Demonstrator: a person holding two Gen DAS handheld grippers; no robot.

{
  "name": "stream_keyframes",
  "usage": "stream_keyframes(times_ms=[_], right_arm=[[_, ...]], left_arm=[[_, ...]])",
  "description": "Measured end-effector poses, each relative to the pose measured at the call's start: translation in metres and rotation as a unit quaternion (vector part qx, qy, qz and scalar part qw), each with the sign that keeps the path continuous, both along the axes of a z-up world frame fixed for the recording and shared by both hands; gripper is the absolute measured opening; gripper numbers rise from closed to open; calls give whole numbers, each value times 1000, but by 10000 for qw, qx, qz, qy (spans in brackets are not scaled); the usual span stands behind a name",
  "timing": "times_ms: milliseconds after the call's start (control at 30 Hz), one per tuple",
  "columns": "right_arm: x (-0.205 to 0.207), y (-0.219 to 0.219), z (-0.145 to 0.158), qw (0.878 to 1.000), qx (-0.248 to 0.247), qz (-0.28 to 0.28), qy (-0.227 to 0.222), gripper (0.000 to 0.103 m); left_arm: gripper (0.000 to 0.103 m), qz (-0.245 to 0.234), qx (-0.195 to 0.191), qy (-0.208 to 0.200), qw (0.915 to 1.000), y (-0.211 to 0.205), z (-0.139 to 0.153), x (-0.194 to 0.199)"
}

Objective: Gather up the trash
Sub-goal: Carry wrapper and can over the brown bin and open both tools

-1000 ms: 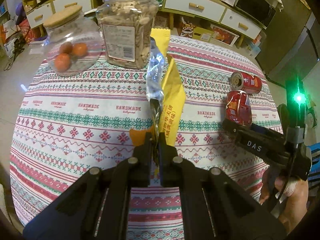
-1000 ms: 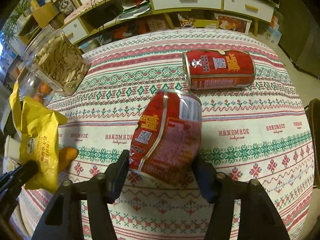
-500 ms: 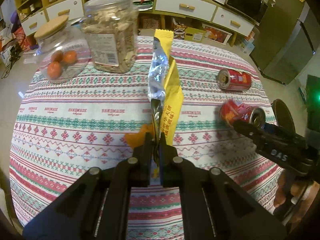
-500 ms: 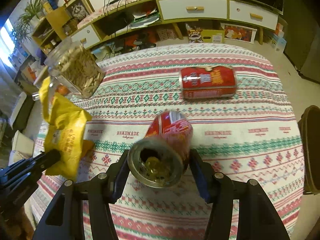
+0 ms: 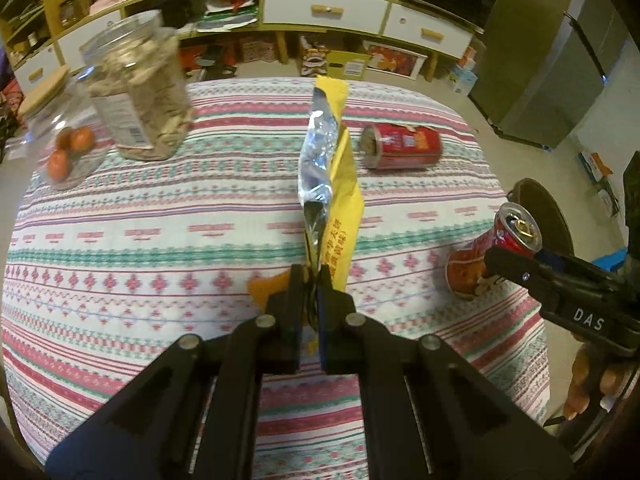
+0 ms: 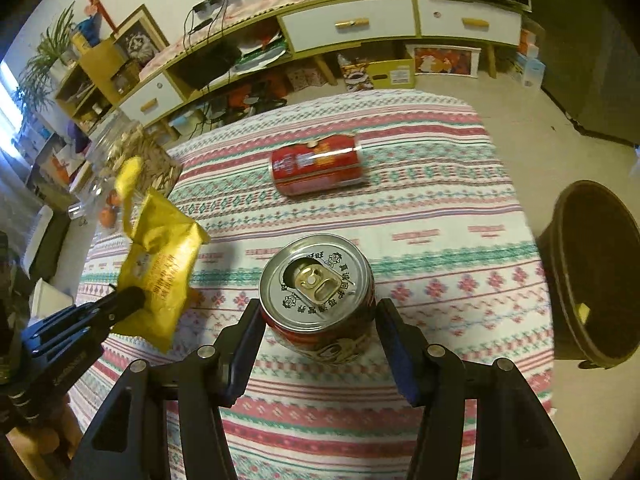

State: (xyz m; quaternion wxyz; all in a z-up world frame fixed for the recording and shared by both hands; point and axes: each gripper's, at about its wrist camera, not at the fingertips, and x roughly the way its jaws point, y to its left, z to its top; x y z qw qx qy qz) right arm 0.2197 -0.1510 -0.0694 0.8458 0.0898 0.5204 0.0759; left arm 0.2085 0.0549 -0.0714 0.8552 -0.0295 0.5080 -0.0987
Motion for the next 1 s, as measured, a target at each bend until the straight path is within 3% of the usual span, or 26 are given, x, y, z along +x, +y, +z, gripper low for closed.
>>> stream_keyframes(times_ms=[467, 867, 1000], right_arm=[[-16, -76, 12, 9985, -30, -527, -117, 58], [-46, -202, 14, 9886, -67, -1498, -141, 58], [-61, -243, 16, 9817, -168, -1883, -210, 58]], left_arm=[[7, -463, -323, -88, 9984, -82, 5, 10], [6, -1108, -509, -273, 9922, -174, 13, 10], [6, -1305, -797, -130, 9882, -210, 12, 14]])
